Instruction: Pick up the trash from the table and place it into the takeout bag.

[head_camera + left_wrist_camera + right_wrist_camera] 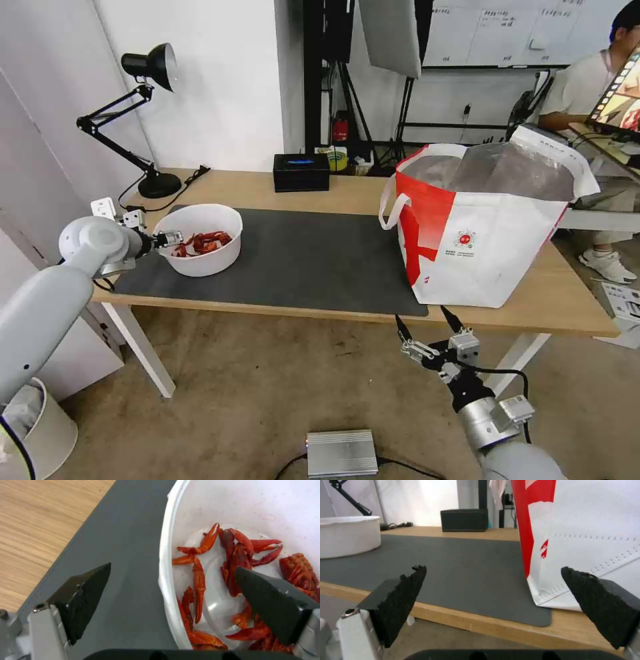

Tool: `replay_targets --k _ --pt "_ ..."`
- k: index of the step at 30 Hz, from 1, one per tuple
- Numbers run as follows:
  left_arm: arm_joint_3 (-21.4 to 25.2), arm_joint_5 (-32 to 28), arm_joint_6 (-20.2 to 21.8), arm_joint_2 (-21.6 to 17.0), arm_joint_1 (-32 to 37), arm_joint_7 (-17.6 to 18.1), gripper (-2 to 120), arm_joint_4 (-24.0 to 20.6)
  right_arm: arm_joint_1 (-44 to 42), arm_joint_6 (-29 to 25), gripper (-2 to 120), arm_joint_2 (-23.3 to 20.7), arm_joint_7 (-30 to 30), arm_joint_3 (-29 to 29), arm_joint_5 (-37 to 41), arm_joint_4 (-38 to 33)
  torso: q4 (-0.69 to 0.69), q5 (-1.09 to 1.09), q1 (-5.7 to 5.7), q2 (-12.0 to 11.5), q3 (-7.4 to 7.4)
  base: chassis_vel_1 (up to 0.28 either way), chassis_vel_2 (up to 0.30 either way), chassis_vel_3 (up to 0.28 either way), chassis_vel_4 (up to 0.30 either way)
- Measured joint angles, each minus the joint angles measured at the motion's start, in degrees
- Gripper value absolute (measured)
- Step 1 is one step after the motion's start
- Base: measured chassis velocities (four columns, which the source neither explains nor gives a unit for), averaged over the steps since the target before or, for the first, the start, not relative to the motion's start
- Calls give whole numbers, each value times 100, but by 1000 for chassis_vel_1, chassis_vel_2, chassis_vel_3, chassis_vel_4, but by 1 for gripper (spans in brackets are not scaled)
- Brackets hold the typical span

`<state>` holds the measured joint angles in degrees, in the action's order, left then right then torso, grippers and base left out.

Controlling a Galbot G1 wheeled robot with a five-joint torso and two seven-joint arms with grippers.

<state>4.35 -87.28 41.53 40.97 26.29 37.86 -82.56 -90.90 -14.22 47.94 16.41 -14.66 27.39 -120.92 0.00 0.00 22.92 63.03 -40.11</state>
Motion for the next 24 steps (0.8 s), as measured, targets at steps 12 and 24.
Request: replay_targets --k 12,24 --pt "-222 13 42 50 -154 254 77 76 0 0 100 0 0 0 0 0 1 2 -1 0 1 0 0 0 0" --pt "-317 -3 75 103 -220 432 31 -59 0 0 100 0 0 0 0 0 0 -1 0 0 0 0 0 0 0"
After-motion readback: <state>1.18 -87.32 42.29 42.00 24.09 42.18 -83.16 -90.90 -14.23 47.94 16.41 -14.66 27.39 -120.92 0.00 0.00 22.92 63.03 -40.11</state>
